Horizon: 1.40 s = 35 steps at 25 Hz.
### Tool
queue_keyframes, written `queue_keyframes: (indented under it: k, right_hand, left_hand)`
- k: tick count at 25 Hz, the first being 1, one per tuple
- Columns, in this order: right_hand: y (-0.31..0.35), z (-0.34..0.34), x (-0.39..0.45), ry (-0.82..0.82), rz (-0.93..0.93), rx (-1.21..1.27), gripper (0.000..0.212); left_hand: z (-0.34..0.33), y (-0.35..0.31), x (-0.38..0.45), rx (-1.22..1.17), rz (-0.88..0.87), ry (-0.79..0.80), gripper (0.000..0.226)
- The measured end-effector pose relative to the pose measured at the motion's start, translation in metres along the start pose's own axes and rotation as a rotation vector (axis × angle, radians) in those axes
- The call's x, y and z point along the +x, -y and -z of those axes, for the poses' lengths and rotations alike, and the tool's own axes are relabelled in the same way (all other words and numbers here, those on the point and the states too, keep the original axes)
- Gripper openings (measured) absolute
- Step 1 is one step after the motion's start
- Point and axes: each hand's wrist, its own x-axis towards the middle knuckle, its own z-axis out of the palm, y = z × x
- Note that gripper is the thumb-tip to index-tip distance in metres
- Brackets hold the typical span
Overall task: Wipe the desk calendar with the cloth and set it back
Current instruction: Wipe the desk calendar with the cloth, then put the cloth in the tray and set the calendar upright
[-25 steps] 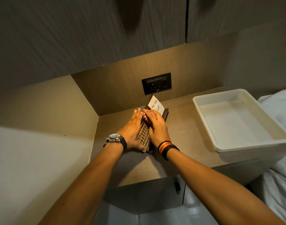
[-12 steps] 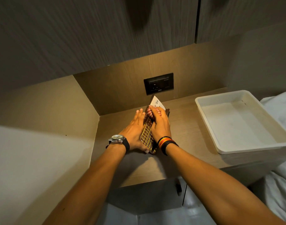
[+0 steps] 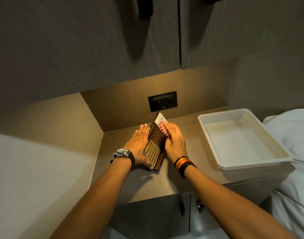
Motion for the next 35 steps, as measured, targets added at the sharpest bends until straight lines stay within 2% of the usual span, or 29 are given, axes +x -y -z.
queue_keyframes:
  k: [2,4,7,11,14,16,19,24,28,31,33,35]
  right_hand:
    - [0.004,0.044,0.026,-0.081,0.063,-0.08,0.07]
    - [-0.008,0.093,0.043,-0.086,0.067,-0.226,0.07]
    - [-0.051,0.16,0.049,0.014,0.004,-0.418,0.062]
    - [-0.105,0.216,0.034,0.144,-0.117,-0.53,0.053]
    - [-0.133,0.232,0.028,0.271,-0.129,-0.719,0.054]
    - [-0.145,0.232,0.029,0.426,-0.179,-0.798,0.058]
    - [-0.158,0.223,0.027,0.643,-0.205,-0.903,0.081]
    - [-0.161,0.224,0.028,0.706,-0.185,-0.965,0.084]
    - [-0.141,0.218,0.035,0.602,0.003,-1.005,0.079]
    - [-0.106,0.187,0.061,0.511,0.156,-0.845,0.07]
    - [-0.078,0.149,0.081,0.509,0.17,-0.668,0.066]
    - [-0.051,0.11,0.098,0.528,0.062,-0.444,0.064]
  left_hand:
    - [0.008,-0.011,-0.001,0.02,-0.007,-0.027,0.157]
    - [0.013,-0.028,0.003,0.034,-0.025,-0.122,0.139]
    - [0.009,-0.069,0.018,0.0,-0.058,-0.205,0.113]
    - [-0.025,-0.145,0.041,-0.094,-0.08,-0.145,0.097]
    - [-0.058,-0.195,0.05,-0.197,-0.082,-0.093,0.095]
    - [-0.078,-0.219,0.054,-0.247,-0.064,-0.059,0.095]
    - [-0.102,-0.238,0.055,-0.276,-0.007,-0.016,0.093]
    - [-0.107,-0.243,0.047,-0.269,0.023,-0.038,0.081]
    - [-0.097,-0.222,0.031,-0.276,0.074,-0.236,0.074]
    - [-0.093,-0.207,0.005,-0.292,0.176,-0.464,0.071]
    - [-0.093,-0.199,-0.016,-0.377,0.3,-0.628,0.072]
    - [-0.092,-0.187,-0.033,-0.484,0.445,-0.723,0.075]
